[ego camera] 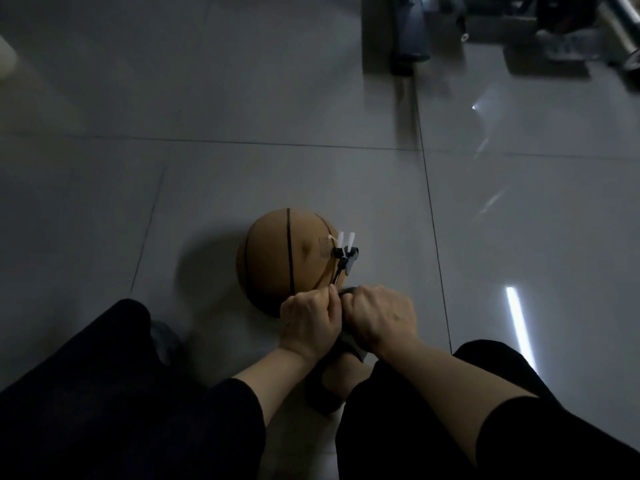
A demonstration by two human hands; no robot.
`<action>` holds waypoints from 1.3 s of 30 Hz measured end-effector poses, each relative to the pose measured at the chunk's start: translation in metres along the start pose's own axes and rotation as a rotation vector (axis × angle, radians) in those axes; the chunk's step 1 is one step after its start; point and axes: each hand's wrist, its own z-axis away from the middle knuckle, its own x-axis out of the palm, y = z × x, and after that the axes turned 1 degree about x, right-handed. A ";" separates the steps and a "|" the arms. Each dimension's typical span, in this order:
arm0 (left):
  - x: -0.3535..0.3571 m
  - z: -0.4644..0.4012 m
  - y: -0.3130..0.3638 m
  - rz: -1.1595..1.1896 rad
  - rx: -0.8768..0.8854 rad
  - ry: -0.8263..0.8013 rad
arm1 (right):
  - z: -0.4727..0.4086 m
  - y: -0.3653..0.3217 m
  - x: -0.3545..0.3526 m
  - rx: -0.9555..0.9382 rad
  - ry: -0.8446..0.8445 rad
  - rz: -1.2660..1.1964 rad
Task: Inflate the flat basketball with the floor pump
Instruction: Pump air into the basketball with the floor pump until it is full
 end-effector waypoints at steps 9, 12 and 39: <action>-0.029 -0.027 -0.022 0.557 -0.364 -0.024 | 0.000 -0.005 -0.008 -0.055 0.032 0.097; -0.015 -0.046 -0.075 -0.039 -0.482 -0.219 | 0.000 -0.001 0.006 -0.128 0.027 0.176; -0.049 -0.027 -0.025 0.378 -0.415 -0.267 | 0.011 -0.004 0.007 -0.077 0.018 0.021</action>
